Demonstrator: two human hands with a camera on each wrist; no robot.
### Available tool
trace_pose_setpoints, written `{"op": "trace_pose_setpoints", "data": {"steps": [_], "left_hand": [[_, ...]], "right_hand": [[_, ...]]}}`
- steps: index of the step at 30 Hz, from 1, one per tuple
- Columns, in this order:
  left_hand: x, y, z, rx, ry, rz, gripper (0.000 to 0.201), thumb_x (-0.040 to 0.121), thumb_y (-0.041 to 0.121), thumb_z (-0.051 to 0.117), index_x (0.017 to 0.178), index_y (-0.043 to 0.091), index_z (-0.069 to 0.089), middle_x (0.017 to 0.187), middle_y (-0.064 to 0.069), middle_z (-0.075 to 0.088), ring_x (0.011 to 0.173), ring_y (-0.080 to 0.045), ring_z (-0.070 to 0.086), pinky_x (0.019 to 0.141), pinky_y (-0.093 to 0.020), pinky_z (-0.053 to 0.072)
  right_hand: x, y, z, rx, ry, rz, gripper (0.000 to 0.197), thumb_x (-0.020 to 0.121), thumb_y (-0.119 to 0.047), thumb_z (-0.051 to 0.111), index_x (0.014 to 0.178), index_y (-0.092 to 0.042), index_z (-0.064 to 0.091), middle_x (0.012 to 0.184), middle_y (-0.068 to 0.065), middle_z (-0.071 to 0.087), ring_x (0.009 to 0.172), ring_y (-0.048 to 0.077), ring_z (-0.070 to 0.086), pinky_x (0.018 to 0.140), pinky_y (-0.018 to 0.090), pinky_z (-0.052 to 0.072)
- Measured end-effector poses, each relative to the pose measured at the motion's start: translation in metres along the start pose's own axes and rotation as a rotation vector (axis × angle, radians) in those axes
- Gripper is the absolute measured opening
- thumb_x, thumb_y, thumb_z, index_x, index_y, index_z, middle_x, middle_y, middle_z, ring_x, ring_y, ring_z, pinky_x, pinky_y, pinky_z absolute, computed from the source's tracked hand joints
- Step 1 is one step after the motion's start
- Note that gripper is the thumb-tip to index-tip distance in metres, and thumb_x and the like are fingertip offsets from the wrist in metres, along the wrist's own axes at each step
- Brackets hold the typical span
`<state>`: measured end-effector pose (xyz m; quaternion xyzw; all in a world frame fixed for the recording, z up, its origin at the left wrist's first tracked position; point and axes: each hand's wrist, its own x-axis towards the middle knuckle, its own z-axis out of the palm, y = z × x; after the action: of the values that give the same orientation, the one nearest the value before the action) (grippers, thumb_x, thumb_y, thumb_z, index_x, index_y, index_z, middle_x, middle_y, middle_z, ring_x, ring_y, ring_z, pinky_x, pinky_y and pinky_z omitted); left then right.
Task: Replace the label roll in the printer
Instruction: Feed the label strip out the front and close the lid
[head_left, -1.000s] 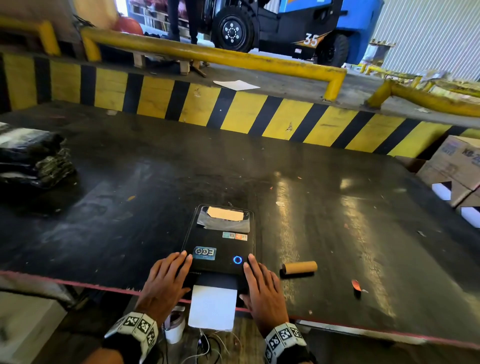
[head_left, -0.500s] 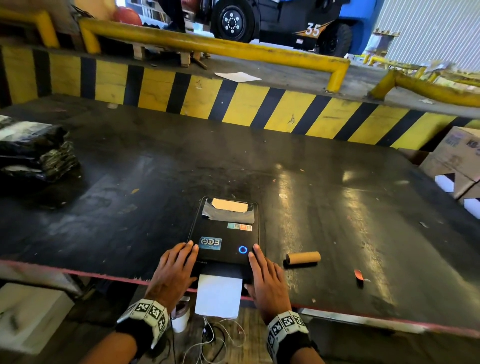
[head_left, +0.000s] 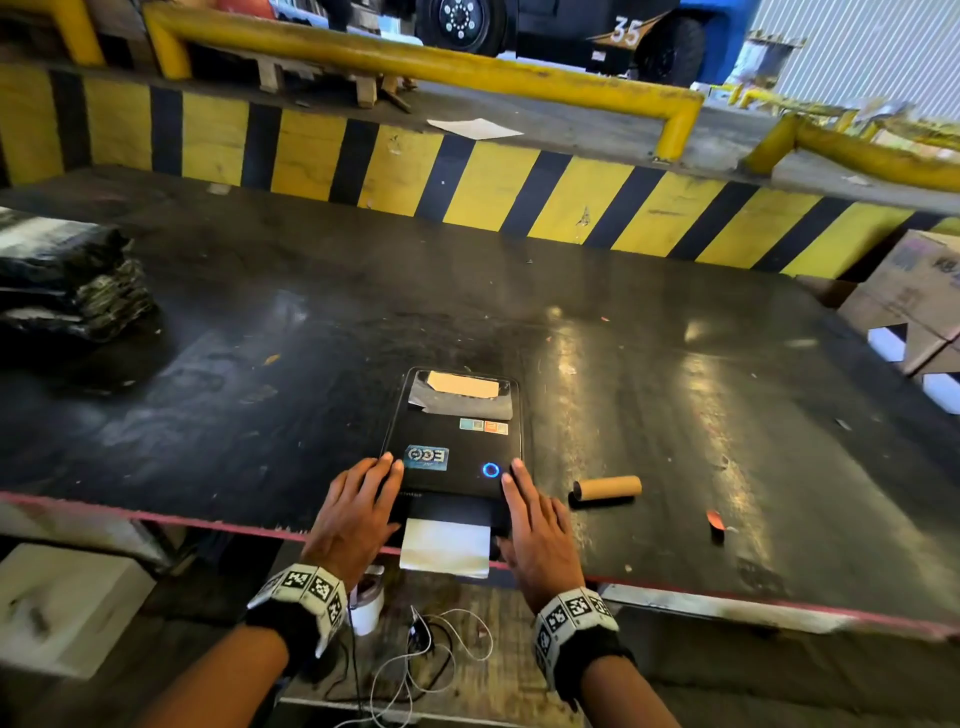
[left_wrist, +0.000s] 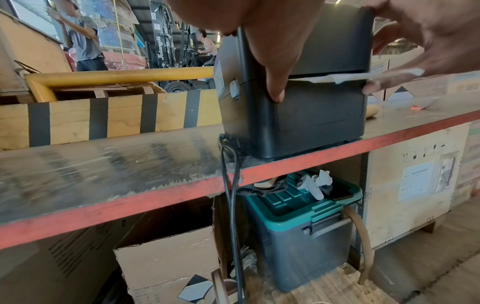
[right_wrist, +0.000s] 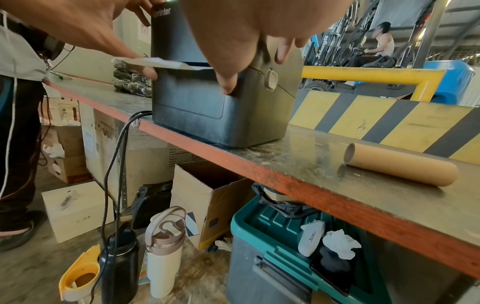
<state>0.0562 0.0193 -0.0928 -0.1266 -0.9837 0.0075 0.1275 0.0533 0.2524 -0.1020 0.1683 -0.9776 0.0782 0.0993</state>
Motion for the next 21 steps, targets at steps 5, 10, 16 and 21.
{"op": "trace_pose_setpoints", "data": {"steps": [5, 10, 16, 21], "left_hand": [[-0.0004, -0.0003, -0.0006, -0.006, 0.013, 0.005, 0.099, 0.036, 0.035, 0.093, 0.118, 0.004, 0.047, 0.108, -0.018, 0.069, 0.097, -0.033, 0.068, 0.076, -0.044, 0.058], [-0.0009, 0.0014, -0.0013, -0.015, 0.008, -0.006, 0.097, 0.036, 0.032, 0.094, 0.118, 0.003, 0.051, 0.11, -0.018, 0.069, 0.098, -0.033, 0.068, 0.077, -0.045, 0.058], [-0.0016, 0.0013, -0.0042, -0.012, 0.007, -0.015, 0.091, 0.037, 0.026, 0.094, 0.117, 0.002, 0.057, 0.112, -0.018, 0.067, 0.1, -0.033, 0.067, 0.078, -0.045, 0.057], [-0.0041, 0.0031, -0.0059, -0.022, 0.002, -0.022, 0.087, 0.043, 0.023, 0.092, 0.119, 0.002, 0.054, 0.114, -0.018, 0.066, 0.102, -0.032, 0.065, 0.08, -0.044, 0.057]], "right_hand": [[-0.0023, 0.0001, -0.0023, 0.041, -0.02, 0.022, 0.098, 0.053, -0.03, 0.087, 0.134, -0.013, 0.035, 0.146, 0.007, 0.043, 0.109, 0.017, 0.063, 0.09, 0.034, 0.051], [-0.0024, -0.0012, -0.0075, 0.132, -0.075, -0.002, 0.078, 0.085, -0.02, 0.063, 0.146, -0.014, 0.017, 0.152, -0.001, -0.005, 0.136, 0.021, 0.036, 0.112, 0.037, 0.023], [-0.0056, -0.0045, -0.0045, 0.154, -0.026, 0.034, 0.08, 0.076, -0.016, 0.072, 0.142, -0.011, 0.027, 0.156, 0.008, 0.02, 0.125, 0.023, 0.05, 0.103, 0.039, 0.039], [-0.0077, -0.0081, -0.0091, 0.154, -0.052, 0.056, 0.079, 0.08, -0.012, 0.066, 0.145, -0.01, 0.021, 0.158, 0.007, 0.012, 0.123, 0.023, 0.05, 0.105, 0.039, 0.037]]}}
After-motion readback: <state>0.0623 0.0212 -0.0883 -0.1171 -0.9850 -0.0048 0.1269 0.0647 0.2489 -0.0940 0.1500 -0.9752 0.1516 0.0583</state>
